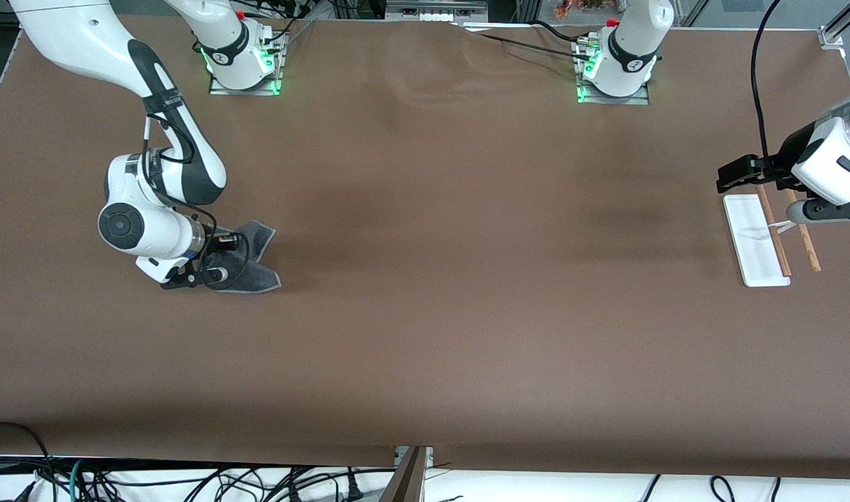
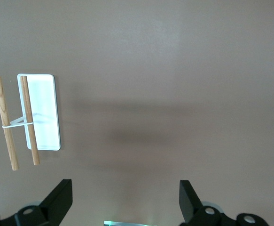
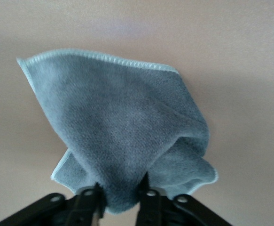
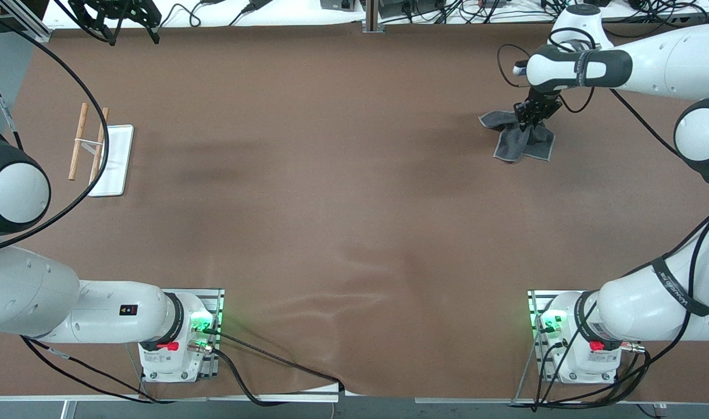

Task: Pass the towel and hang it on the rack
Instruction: 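Lift the grey towel with the right gripper toward the table middle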

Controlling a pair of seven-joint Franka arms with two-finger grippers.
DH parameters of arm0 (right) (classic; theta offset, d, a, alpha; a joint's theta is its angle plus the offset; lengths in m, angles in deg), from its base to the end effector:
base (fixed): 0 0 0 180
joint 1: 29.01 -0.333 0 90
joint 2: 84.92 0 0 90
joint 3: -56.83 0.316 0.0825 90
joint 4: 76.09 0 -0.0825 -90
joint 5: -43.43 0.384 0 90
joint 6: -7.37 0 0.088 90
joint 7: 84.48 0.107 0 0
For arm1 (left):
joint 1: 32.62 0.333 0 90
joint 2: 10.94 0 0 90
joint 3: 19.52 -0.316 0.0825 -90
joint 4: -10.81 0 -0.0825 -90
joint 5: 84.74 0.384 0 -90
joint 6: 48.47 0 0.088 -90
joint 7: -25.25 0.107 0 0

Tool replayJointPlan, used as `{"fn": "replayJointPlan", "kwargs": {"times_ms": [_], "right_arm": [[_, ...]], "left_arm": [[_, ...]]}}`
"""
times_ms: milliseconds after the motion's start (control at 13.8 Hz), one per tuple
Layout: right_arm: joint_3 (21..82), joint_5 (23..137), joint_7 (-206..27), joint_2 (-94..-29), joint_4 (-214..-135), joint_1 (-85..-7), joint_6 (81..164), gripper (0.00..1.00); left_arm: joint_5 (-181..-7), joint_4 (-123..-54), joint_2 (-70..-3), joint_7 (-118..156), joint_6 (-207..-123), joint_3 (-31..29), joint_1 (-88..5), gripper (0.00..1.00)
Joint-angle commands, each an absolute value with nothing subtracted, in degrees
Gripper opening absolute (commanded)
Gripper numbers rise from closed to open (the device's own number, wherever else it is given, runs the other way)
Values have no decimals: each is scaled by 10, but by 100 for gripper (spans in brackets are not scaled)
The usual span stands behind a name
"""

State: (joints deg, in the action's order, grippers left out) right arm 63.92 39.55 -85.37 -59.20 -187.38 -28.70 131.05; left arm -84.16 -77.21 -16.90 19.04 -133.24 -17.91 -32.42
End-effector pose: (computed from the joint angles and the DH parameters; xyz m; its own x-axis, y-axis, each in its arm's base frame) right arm 0.5913 0.0656 0.2347 0.9595 0.1679 -0.2260 0.1699 -0.9854 -0.0107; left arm 0.5733 -0.0122 0.5747 0.9838 0.0846 -0.1583 0.0817 -0.9964 -0.0244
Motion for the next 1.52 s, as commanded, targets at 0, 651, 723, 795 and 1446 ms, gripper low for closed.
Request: {"fn": "replayJointPlan", "kwargs": {"times_ms": [0, 651, 723, 795, 1446], "right_arm": [[654, 403, -861, -607, -1837, -286, 1261, 0], [762, 406, -768, -609, -1694, -297, 1203, 0], [768, 406, -736, -608, -1684, -313, 1204, 0], [768, 406, -706, -607, -1674, -334, 1204, 0], [769, 406, -572, -586, -1599, -483, 1212, 0]], "left_arm": [[-855, -755, -177, 195, -1321, -181, -324, 100], [-855, -755, -177, 195, -1321, -181, -324, 100], [-854, -755, -177, 195, -1321, -181, -324, 100], [-854, -755, -177, 195, -1321, -181, -324, 100], [-855, -755, -178, 195, -1321, -181, -324, 100]]}}
